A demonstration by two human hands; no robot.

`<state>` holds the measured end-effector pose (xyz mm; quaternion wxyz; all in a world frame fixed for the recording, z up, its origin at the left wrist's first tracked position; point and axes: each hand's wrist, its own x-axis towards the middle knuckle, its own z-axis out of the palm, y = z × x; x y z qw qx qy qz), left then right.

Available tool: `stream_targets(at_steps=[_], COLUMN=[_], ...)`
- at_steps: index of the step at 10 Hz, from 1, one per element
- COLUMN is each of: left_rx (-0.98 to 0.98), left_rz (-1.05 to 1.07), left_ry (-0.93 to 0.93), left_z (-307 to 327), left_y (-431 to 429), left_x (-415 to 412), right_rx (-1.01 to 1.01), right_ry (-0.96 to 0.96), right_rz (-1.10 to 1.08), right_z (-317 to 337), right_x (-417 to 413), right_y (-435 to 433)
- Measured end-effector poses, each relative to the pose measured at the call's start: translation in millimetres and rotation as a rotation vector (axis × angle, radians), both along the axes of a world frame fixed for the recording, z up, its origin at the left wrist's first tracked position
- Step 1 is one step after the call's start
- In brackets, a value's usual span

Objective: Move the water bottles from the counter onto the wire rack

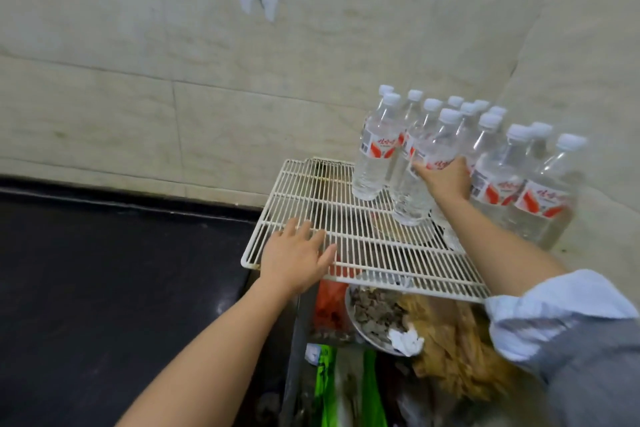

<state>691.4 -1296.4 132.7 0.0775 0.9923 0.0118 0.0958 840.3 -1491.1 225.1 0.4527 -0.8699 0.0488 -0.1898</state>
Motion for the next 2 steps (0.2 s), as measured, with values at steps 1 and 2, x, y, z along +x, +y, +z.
stream_targets(at_steps=[1,2], left_rx=[0.016,0.022], left_rz=[0.011,0.028], left_ry=[-0.008,0.015], left_z=[4,3], left_y=[-1,-4], left_x=[-1,-2], right_rx=[-0.007,0.031], right_ry=[0.07,0.027], right_rz=[0.11,0.15], right_z=[-5,-5], right_x=[-1,-20], right_y=[-2,3])
